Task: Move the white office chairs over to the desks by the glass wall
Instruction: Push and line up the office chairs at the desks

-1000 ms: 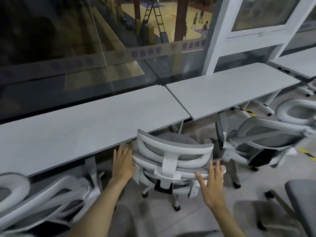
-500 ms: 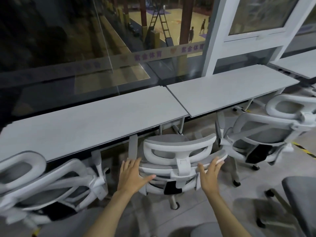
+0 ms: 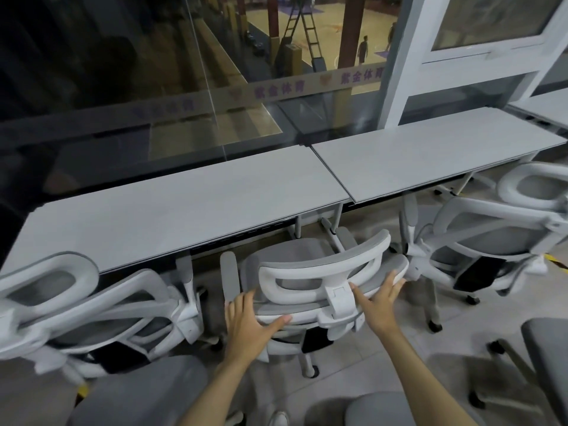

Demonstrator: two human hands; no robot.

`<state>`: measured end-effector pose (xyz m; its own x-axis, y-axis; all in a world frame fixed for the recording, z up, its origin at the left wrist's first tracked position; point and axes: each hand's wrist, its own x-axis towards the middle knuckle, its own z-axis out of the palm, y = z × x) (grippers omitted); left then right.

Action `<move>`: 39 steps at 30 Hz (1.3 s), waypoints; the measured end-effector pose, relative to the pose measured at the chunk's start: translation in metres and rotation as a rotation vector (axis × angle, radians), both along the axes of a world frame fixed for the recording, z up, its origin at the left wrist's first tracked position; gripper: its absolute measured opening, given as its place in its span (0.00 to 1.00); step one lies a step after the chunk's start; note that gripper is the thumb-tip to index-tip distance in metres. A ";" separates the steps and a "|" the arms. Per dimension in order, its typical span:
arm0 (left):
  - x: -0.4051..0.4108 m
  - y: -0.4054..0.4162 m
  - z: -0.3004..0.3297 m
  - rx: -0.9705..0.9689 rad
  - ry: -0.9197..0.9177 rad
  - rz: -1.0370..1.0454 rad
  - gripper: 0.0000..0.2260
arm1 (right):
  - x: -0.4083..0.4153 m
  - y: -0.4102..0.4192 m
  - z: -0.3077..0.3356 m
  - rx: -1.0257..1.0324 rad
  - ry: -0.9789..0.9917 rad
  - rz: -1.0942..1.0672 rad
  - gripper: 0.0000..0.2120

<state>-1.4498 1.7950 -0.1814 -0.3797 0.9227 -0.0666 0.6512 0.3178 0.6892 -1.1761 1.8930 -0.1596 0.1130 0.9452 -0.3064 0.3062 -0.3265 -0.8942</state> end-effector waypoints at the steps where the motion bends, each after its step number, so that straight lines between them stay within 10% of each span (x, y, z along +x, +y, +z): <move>1: -0.002 0.002 0.000 0.005 0.011 0.007 0.48 | -0.002 0.003 0.001 0.000 0.000 0.007 0.55; 39: -0.144 0.105 0.004 -0.008 0.051 0.102 0.46 | -0.155 0.129 -0.006 0.045 0.030 0.070 0.56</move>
<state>-1.5940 1.8999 -0.1773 -0.4746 0.8786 -0.0522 0.6496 0.3897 0.6528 -1.3309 2.0224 -0.1657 0.0375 0.9633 -0.2657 0.2998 -0.2645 -0.9166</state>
